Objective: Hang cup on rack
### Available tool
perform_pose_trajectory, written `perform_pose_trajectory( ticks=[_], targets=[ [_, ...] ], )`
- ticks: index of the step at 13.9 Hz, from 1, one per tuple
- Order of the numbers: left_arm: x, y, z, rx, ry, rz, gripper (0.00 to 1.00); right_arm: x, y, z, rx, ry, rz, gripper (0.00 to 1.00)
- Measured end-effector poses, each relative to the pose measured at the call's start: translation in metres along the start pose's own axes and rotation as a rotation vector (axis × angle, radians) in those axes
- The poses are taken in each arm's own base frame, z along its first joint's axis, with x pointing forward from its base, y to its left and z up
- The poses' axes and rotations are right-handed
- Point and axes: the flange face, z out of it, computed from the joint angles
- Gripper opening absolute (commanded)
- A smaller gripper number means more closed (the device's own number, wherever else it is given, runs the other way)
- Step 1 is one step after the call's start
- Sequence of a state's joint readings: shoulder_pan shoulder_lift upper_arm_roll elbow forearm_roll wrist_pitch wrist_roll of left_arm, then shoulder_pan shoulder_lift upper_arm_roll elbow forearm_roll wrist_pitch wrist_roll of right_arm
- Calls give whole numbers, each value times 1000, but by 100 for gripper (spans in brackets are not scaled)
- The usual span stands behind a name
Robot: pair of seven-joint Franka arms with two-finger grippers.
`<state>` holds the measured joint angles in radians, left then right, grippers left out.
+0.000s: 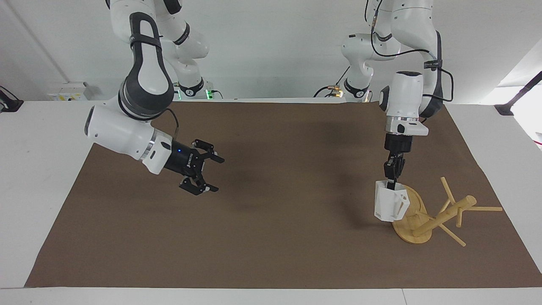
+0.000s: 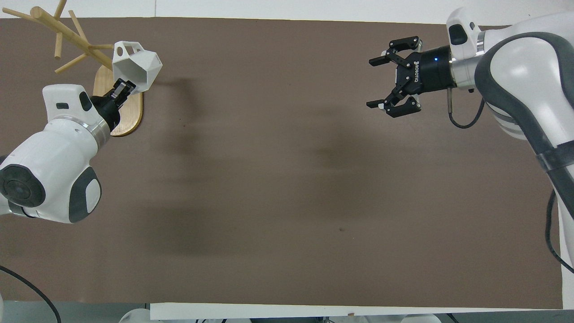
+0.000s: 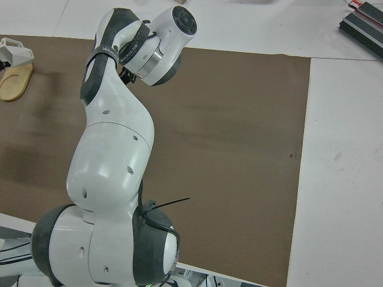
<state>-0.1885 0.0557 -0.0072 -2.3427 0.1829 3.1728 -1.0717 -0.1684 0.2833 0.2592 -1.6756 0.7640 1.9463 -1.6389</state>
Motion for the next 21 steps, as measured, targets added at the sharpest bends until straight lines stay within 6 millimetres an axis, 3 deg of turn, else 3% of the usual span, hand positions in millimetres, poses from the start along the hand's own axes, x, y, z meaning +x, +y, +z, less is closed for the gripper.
perform_pose_trajectory(
  ticks=[4, 9, 12, 16, 17, 18, 21],
  targets=[
    [10, -1, 9, 6, 10, 3, 0, 3, -19, -46, 8, -154, 54, 100],
    [26, -17, 17, 32, 24, -18, 0, 33, -57, -89, -48, -362, 217, 100],
    [35, -25, 17, 42, 35, -31, 0, 44, -79, -103, -86, -479, 363, 100],
    [46, -38, 20, 61, 45, -51, 1, 39, -91, -111, -162, -607, 620, 100],
    [48, -41, 20, 66, 46, -55, 14, 37, -94, -113, -187, -626, 702, 100],
    [49, -43, 21, 76, 43, -58, 39, 35, -95, -115, -223, -653, 777, 100],
    [54, -39, 22, 116, 26, -60, 73, 32, -104, -122, -357, -718, 1069, 100]
  ],
)
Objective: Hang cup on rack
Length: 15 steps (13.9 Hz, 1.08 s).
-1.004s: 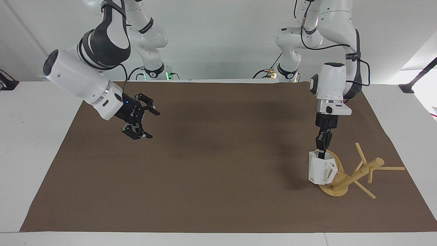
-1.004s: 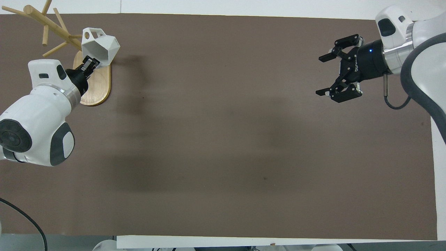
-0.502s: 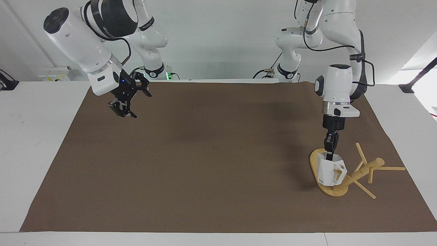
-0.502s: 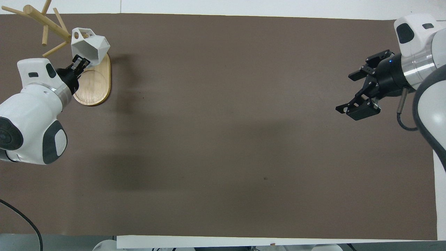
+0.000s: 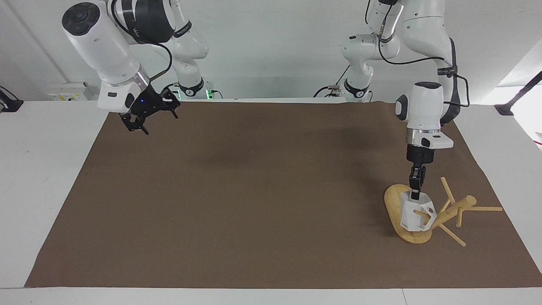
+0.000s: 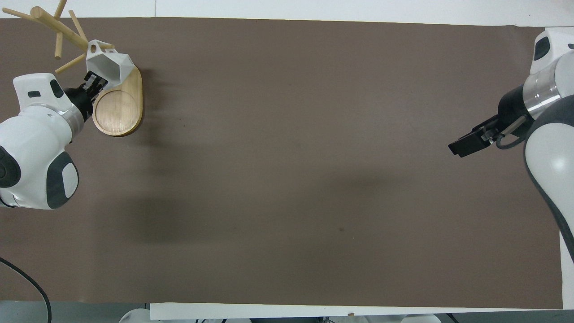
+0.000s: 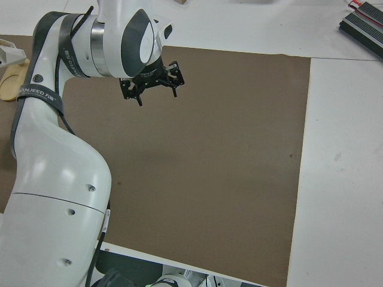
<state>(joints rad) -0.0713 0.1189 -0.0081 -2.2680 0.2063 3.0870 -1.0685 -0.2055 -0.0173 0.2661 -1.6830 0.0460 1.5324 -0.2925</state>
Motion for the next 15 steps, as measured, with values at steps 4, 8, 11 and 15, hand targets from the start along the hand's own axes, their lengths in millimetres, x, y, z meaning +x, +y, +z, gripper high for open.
perform_pose_trajectory(
  ticks=[4, 8, 11, 15],
  targets=[
    [5, 2, -2, 76, -33, 0, 100, -26, -6, -20, -53, -32, 287, 100],
    [11, 7, -31, 242, -105, 11, 100, -56, 30, -38, -55, -16, 394, 100],
    [24, 13, -64, 429, -217, 128, 100, -73, 36, -41, -68, 31, 382, 100],
    [47, 26, -99, 485, -385, 256, 100, -76, 31, -31, -65, 36, 408, 100]
  ],
)
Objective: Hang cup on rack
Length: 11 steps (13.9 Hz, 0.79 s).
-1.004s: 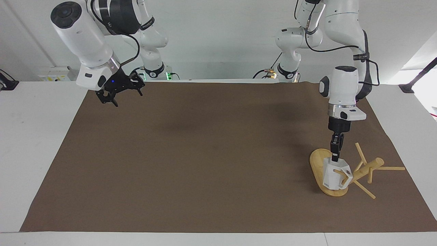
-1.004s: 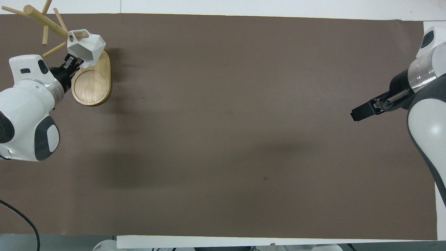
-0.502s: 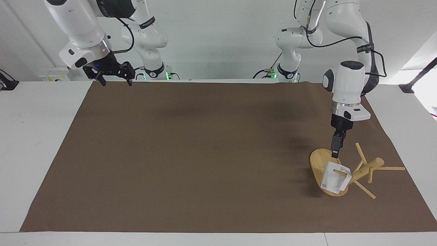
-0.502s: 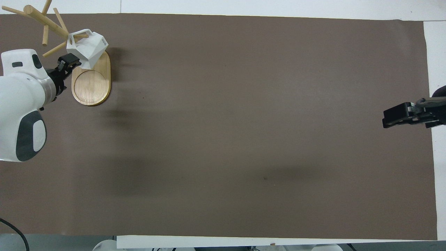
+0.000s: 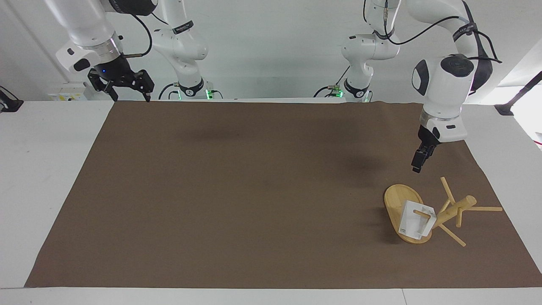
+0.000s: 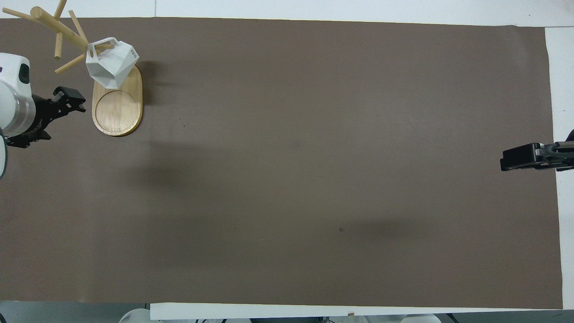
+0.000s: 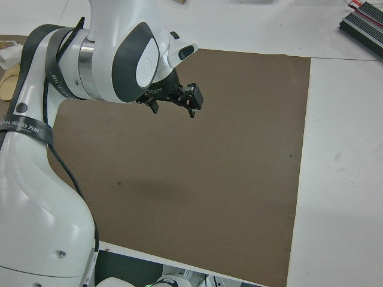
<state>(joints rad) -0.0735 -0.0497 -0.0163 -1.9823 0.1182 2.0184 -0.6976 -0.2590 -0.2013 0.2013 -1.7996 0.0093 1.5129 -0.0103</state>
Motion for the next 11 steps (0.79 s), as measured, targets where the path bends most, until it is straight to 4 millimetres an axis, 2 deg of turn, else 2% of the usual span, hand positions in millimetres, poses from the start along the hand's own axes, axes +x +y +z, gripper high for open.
perform_pose_trajectory(
  ticks=[2, 4, 7, 9, 11],
  targets=[
    [9, -13, -26, -13, -82, 110, 100, 0, 7, 2, 5, -3, 19, 100],
    [17, -25, -55, -23, -123, 267, 100, 0, 5, 4, 5, -7, 19, 100],
    [19, -31, -96, -27, -155, 486, 100, 1, 1, 6, 4, -1, 28, 100],
    [19, -33, -117, -30, -167, 575, 100, 3, 1, 5, 4, 18, 28, 100],
    [20, -34, -129, -33, -167, 611, 100, 4, 2, 7, 4, 17, 29, 100]
  ],
)
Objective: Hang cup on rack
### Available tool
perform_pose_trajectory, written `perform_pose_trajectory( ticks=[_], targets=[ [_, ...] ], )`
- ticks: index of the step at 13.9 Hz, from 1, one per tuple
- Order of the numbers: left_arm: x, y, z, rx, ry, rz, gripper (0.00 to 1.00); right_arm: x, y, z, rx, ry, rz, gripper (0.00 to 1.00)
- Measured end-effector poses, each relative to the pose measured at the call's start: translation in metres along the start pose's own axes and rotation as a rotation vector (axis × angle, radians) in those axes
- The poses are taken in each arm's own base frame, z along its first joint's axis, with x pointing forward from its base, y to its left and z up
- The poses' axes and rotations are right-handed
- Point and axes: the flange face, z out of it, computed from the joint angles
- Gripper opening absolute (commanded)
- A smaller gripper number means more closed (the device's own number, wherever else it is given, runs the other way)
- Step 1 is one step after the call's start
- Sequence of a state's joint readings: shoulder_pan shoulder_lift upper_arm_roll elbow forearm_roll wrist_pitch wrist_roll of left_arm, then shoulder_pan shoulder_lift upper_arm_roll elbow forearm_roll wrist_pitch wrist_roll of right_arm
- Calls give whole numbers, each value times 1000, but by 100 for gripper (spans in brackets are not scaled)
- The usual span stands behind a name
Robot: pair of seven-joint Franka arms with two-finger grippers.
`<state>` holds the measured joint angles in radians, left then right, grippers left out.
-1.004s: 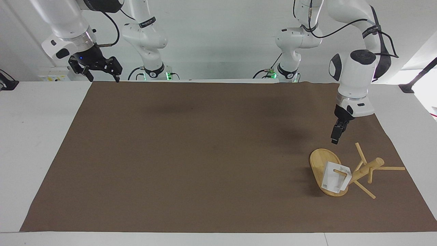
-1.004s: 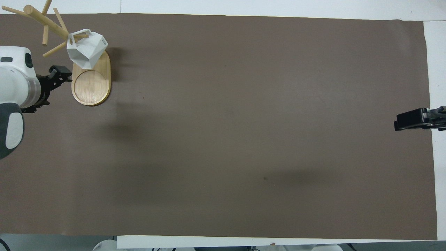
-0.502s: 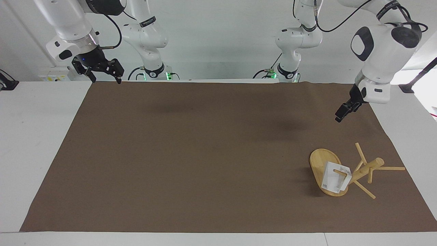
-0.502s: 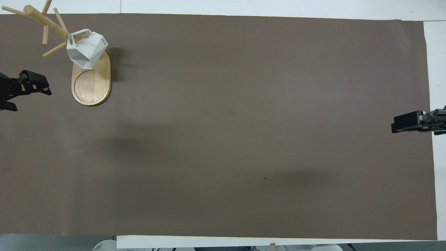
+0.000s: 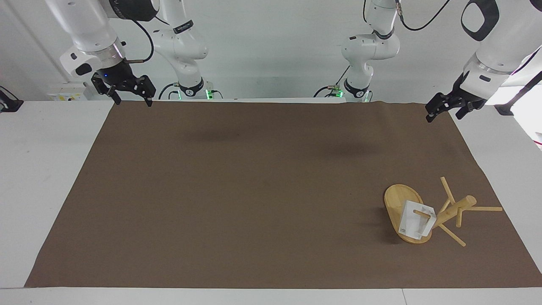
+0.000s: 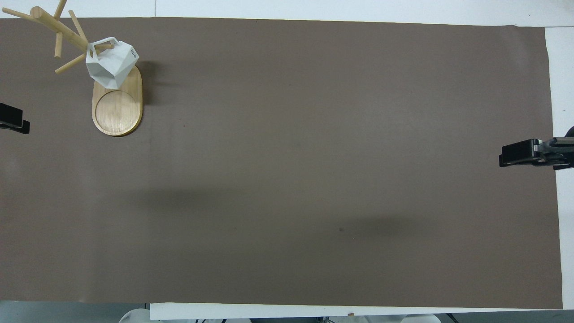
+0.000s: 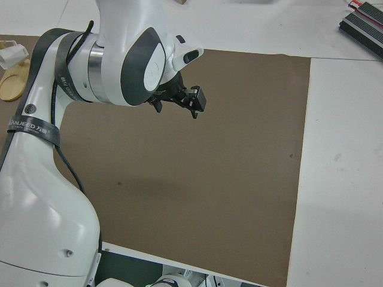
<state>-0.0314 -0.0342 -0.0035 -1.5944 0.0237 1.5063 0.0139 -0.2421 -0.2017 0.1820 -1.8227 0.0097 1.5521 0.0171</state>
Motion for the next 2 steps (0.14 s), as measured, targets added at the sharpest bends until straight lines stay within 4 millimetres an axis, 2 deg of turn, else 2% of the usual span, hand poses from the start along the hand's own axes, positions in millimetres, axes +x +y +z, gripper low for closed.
perform_pose_trajectory(
  ticks=[2],
  targets=[
    [0, 0, -6, 0, -6, 16, 100, 0, 2, 4, 1, -8, 4, 100]
  ],
)
